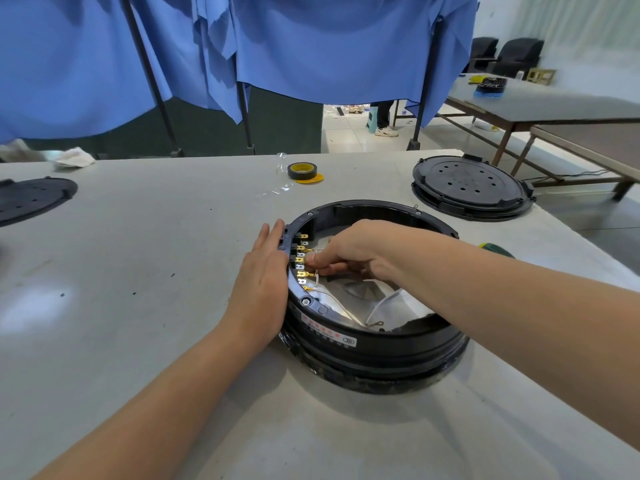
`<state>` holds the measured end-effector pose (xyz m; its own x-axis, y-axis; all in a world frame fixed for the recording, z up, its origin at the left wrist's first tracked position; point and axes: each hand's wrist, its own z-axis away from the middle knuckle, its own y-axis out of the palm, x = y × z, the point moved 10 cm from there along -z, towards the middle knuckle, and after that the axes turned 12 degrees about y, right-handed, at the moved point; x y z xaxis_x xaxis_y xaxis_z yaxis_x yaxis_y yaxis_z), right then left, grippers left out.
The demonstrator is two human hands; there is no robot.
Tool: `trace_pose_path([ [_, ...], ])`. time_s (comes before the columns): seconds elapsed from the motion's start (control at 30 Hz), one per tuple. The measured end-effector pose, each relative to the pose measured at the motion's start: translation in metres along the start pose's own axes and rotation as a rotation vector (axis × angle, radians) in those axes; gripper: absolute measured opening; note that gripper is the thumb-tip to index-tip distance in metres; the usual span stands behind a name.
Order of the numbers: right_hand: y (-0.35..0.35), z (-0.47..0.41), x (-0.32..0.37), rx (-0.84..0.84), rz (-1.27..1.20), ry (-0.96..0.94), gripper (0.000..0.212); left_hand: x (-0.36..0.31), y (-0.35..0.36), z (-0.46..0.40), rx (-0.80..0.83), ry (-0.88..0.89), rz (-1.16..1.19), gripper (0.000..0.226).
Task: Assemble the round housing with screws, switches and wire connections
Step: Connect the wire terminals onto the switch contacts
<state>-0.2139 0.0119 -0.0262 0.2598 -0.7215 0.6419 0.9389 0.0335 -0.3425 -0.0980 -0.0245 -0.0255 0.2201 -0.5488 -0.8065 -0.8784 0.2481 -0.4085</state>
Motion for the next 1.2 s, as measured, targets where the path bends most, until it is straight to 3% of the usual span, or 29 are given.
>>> trace_pose_path([
  [0.13,-0.016,0.001,0.008,-0.079,0.024,-0.111,0.024,-0.002,-0.001,0.000,-0.003,-0.013,0.005,0.061],
  [0.23,-0.025,0.010,0.017,-0.181,0.300,-0.193,0.035,0.002,0.000,0.002,-0.012,-0.074,0.098,0.062],
  [0.3,-0.036,0.020,0.021,-0.242,0.356,-0.246,0.028,0.003,-0.001,0.001,-0.015,-0.085,0.104,0.062],
  [0.4,-0.066,0.051,0.030,-0.491,0.420,-0.454,0.022,0.003,-0.005,-0.001,-0.048,-0.101,0.097,0.053],
  [0.53,-0.103,0.086,0.013,-0.706,0.317,-0.699,0.013,-0.021,-0.020,-0.004,-0.084,0.002,-0.001,0.048],
  [0.67,-0.130,0.091,-0.021,-0.801,0.121,-0.768,0.008,-0.060,-0.031,-0.009,-0.092,0.132,-0.096,0.036],
  [0.83,-0.142,0.080,-0.047,-0.796,-0.149,-0.793,0.008,-0.099,-0.008,-0.011,0.080,0.208,-0.156,0.023],
  [1.03,-0.142,0.061,-0.065,-0.660,-0.357,-0.762,0.051,-0.117,0.048,-0.019,0.349,0.191,-0.210,0.011],
  [1.2,-0.142,0.060,-0.068,-0.639,-0.404,-0.782,0.057,-0.120,0.107,-0.035,0.581,0.176,-0.348,0.016],
])
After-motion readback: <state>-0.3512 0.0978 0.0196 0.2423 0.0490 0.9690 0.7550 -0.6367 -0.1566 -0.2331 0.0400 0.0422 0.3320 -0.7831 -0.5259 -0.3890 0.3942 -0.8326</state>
